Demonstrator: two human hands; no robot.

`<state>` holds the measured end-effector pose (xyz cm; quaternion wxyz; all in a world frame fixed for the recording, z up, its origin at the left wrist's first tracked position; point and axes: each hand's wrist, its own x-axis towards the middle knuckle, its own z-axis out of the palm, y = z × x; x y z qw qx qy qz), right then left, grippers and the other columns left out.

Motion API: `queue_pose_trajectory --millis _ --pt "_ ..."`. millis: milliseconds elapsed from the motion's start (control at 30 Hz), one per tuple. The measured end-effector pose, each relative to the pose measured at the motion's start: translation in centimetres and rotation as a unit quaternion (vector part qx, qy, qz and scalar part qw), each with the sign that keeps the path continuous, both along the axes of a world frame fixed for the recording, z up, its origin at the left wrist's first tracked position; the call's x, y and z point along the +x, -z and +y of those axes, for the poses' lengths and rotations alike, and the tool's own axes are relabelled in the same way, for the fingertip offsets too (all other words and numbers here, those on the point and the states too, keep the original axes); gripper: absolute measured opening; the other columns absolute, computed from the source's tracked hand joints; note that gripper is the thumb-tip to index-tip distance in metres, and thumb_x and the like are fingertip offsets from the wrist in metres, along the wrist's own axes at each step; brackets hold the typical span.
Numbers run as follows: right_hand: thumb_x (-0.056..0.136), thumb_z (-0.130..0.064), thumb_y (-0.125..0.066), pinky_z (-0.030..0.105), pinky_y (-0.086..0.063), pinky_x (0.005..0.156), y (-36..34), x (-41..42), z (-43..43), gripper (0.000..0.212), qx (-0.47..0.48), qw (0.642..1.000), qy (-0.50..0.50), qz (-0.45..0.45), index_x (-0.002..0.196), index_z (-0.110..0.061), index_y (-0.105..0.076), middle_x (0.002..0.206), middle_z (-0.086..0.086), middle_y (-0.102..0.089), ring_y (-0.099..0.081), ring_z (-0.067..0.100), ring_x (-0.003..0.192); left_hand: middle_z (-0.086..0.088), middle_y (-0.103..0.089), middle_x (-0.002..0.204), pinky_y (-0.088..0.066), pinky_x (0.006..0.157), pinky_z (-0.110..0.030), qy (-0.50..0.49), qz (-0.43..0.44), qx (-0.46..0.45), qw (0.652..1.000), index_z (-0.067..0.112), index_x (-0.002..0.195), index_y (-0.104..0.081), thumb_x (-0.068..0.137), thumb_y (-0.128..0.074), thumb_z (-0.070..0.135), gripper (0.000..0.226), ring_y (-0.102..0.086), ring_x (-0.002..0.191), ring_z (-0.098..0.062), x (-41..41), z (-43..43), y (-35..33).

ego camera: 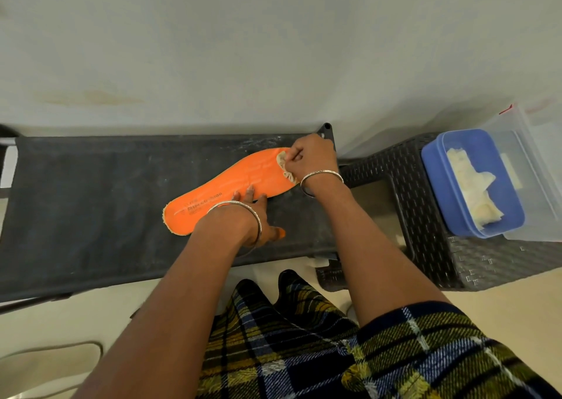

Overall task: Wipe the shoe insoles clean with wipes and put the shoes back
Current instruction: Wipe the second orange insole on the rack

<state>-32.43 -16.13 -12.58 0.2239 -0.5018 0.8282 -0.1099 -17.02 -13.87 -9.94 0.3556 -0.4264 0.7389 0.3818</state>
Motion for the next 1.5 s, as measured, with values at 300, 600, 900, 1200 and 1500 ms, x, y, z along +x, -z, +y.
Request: queue_pose_trajectory --millis 300,600,900,1200,1500 --pt "0.077 -0.013 -0.075 0.031 -0.058 0.081 -1.1 0.5 0.0 0.004 0.088 0.994 -0.069 -0.015 0.076 -0.014 -0.079 0.081 0.0 -0.075 -0.07 0.016 0.079 -0.004 0.022 0.16 -0.006 0.119 -0.049 0.002 -0.001 0.001 1.0 0.019 0.154 0.01 0.097 -0.045 0.053 0.087 0.014 0.148 -0.032 -0.3 0.1 -0.4" --pt "0.073 -0.01 -0.076 0.036 -0.061 0.079 -1.4 0.9 0.0 0.008 0.144 0.984 -0.106 -0.023 0.071 -0.017 -0.079 0.077 -0.001 -0.075 -0.071 0.016 0.073 -0.004 0.021 0.16 -0.006 0.12 -0.05 -0.001 0.003 -0.004 1.0 0.018 0.154 0.011 0.097 -0.044 0.053 0.087 0.014 0.148 -0.032 -0.2 0.2 -0.2" --pt "0.077 -0.011 -0.072 0.033 -0.059 0.081 -1.2 0.3 -0.4 0.01 0.103 0.991 -0.08 0.007 0.076 -0.016 -0.079 0.084 0.001 -0.076 -0.071 0.017 0.082 -0.005 0.022 0.16 -0.006 0.12 -0.049 0.0 0.003 0.0 1.0 0.018 0.154 0.01 0.096 -0.045 0.053 0.087 0.014 0.148 -0.032 -0.3 0.2 -0.1" --pt "0.085 -0.019 -0.071 0.026 -0.053 0.085 -1.2 0.0 -0.3 0.009 0.029 0.999 -0.02 0.016 0.086 -0.014 -0.079 0.093 0.002 -0.076 -0.069 0.018 0.09 -0.004 0.022 0.16 -0.006 0.12 -0.048 0.002 0.003 -0.002 1.0 0.018 0.154 0.011 0.096 -0.045 0.053 0.088 0.014 0.148 -0.033 -0.2 0.1 -0.2" --pt "0.081 -0.018 -0.074 0.034 -0.058 0.084 -0.7 0.1 -0.3 0.006 0.017 1.0 -0.019 0.005 0.079 -0.014 -0.078 0.084 0.002 -0.076 -0.07 0.019 0.083 -0.005 0.023 0.16 -0.007 0.12 -0.048 0.0 0.003 -0.003 1.0 0.017 0.154 0.01 0.096 -0.045 0.053 0.087 0.013 0.148 -0.033 -0.2 0.2 -0.3"
